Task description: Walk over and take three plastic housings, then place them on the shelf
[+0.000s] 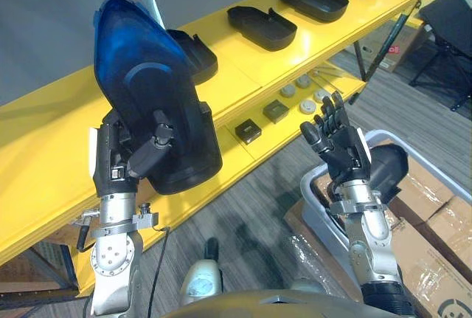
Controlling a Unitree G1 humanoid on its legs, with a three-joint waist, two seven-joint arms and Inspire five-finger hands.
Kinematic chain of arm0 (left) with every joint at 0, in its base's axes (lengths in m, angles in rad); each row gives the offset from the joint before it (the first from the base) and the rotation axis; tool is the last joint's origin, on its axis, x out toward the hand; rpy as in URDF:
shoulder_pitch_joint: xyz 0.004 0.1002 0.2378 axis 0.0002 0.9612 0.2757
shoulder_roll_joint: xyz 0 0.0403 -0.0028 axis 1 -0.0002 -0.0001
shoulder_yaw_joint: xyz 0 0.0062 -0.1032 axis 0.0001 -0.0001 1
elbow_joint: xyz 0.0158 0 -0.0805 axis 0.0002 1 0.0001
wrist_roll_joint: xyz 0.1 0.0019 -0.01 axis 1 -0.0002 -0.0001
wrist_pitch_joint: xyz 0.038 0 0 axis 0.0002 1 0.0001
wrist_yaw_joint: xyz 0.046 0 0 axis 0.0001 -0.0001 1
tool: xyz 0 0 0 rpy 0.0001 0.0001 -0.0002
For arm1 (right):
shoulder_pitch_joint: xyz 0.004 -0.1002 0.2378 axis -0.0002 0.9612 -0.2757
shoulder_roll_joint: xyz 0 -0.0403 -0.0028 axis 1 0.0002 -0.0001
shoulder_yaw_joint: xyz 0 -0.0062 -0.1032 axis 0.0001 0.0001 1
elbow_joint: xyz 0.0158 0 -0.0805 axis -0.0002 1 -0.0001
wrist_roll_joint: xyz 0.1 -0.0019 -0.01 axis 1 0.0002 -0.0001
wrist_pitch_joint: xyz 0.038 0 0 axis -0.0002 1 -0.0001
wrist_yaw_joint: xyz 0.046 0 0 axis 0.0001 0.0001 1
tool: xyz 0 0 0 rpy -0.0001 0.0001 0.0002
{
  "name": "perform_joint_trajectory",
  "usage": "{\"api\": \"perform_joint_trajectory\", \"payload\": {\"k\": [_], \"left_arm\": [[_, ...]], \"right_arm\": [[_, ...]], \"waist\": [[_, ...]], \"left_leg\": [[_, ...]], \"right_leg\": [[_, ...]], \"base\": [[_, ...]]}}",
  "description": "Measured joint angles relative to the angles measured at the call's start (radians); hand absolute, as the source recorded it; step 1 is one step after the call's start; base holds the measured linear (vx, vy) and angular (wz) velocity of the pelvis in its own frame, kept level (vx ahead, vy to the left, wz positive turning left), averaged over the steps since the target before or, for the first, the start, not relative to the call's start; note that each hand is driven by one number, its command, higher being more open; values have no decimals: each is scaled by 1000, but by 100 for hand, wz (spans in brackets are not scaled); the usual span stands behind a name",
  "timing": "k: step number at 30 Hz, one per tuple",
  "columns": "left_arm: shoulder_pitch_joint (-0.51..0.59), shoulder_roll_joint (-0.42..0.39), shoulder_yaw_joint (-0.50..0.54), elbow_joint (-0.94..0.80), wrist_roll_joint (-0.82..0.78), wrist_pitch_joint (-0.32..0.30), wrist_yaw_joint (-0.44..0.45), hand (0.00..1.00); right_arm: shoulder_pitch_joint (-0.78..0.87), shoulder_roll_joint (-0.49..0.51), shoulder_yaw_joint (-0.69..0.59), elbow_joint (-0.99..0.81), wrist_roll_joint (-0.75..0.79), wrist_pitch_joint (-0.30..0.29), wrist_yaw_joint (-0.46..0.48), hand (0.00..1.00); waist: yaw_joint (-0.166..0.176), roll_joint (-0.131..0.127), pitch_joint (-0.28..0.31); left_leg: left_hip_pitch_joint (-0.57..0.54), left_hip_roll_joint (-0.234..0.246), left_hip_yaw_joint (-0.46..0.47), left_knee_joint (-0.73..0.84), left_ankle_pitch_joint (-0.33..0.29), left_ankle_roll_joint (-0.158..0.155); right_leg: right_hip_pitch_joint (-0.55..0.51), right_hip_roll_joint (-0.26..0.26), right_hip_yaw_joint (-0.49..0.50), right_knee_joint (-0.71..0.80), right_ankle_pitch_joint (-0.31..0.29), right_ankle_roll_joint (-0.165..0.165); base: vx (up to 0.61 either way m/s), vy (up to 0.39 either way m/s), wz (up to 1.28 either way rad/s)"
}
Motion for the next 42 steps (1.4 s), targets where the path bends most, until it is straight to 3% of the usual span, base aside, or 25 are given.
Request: {"api": "perform_joint_trajectory", "payload": {"k": [3,7,9,10,11,12,13,14,15,18,19,20,21,22,24,26,28,31,35,38,41,42], "left_arm": [[0,0,0,0,13,-17,2,0],[-1,-2,31,-7,18,-20,1,0],[-2,-2,78,-29,18,-21,-14,0],[-7,-2,108,-39,13,-39,-24,0],[-21,-1,126,-39,6,-46,-33,0],[-40,10,143,-42,4,-54,-38,0],[-47,23,148,-45,4,-57,-35,0],[-57,42,149,-46,4,-57,-28,0],[-84,55,149,-41,4,-57,-14,0],[-169,64,135,-7,-25,-57,31,0],[-182,64,132,5,-29,-57,38,0],[-186,64,132,19,-29,-56,55,0],[-185,67,132,24,-28,-53,65,0],[-183,70,132,26,-29,-55,69,0],[-146,30,108,29,-35,-54,69,0],[-122,26,96,22,-35,-54,35,0],[-120,26,96,11,-36,-54,25,0],[-120,26,96,10,-35,-54,25,0],[-119,26,96,10,-26,-54,45,0],[-111,23,96,7,-23,-54,88,0],[-74,7,95,-49,-20,-53,103,0],[-63,1,88,-80,-7,-52,97,0]], "right_arm": [[4,0,6,-44,33,-24,32,100],[-29,3,7,-74,41,-77,37,100],[-39,16,6,-73,41,-92,12,100],[-41,24,-8,-73,39,-99,-1,100],[-40,26,-11,-72,36,-104,-11,100],[-41,33,-18,-70,30,-106,-23,100],[-43,38,-21,-69,23,-106,-29,100],[-46,46,-21,-67,18,-106,-31,100],[-60,41,-23,-70,11,-106,-30,100],[-83,32,-53,-99,11,-106,-26,100],[-82,32,-62,-107,11,-106,-26,100],[-81,29,-74,-118,11,-106,-25,100],[-65,23,-96,-149,12,-105,-22,100],[-56,17,-113,-168,15,-105,-21,100],[-59,-38,-146,-182,23,-105,-28,100],[-60,-56,-180,-192,23,-103,-31,100],[-62,-56,-201,-197,23,-89,-31,100],[-58,-55,-209,-197,36,-59,-14,100],[-58,-40,-186,-204,143,-46,95,100],[-58,-22,-57,-245,233,-43,163,100],[-68,8,84,-261,218,-42,175,100],[-70,17,123,-261,214,-41,175,100]], "waist": [[8,-2,1],[15,-13,8],[32,-44,22],[37,-43,19],[42,-43,17],[39,-45,18],[42,-49,18],[37,-53,16],[31,-55,15],[6,-53,15],[-2,-54,15],[-17,-57,13],[-27,-83,1],[-29,-109,-14],[-26,-51,-38],[-26,-26,-58],[-22,-23,-63],[-18,-21,-65],[-18,-22,-73],[-14,-19,-78],[-11,-21,-79],[-13,-21,-80]], "left_leg": [[-8,-7,6,18,-11,5],[-42,-64,-10,103,-62,21],[-47,-102,-12,161,-112,42],[-50,-117,-12,189,-150,43],[-56,-127,-25,203,-160,52],[-44,-131,-44,189,-162,61],[-31,-131,-50,171,-160,68],[-10,-121,-68,145,-153,81],[25,-109,-85,111,-150,87],[55,-87,-114,99,-172,83],[61,-85,-117,103,-175,81],[70,-86,-123,113,-181,65],[69,-103,-127,138,-207,45],[70,-119,-127,147,-229,33],[67,-52,-119,171,-265,9],[70,-10,-97,142,-264,2],[84,3,-85,106,-250,-14],[105,5,-62,75,-241,-15],[114,-6,-57,63,-240,-13],[118,-14,-76,61,-235,-6],[112,-25,-119,41,-213,-8],[94,-18,-90,29,-211,18]], "right_leg": [[-8,-12,3,14,-8,10],[12,-72,-25,39,-30,32],[61,-111,-53,18,-35,36],[68,-123,-47,69,-21,21],[18,-142,-14,178,7,-23],[-60,-151,40,304,80,-76],[-91,-155,65,361,126,-84],[-124,-150,94,406,111,-86],[-153,-103,122,374,28,-75],[-232,15,223,213,18,-73],[-243,31,245,191,21,-69],[-247,49,270,141,41,-61],[-242,53,274,54,147,-71],[-231,36,265,21,188,-49],[-168,93,223,-94,210,-45],[-131,134,207,-185,242,-58],[-127,152,208,-216,256,-66],[-126,153,216,-217,256,-66],[-113,138,215,-234,259,-62],[-86,129,191,-253,261,-58],[-56,122,132,-268,261,-59],[-37,109,76,-274,260,-59]], "base": [[-33,19,-2],[42,78,25],[154,152,28],[195,144,32],[185,137,46],[166,151,42],[210,83,36],[297,37,26],[268,-22,26],[205,-31,24],[162,-72,30],[170,-111,36],[134,-116,38],[180,-210,23],[209,-233,0],[165,-135,0],[130,-77,-7],[99,-20,-12],[25,46,1],[-20,22,20],[-47,-10,63],[-38,-4,122]]}}
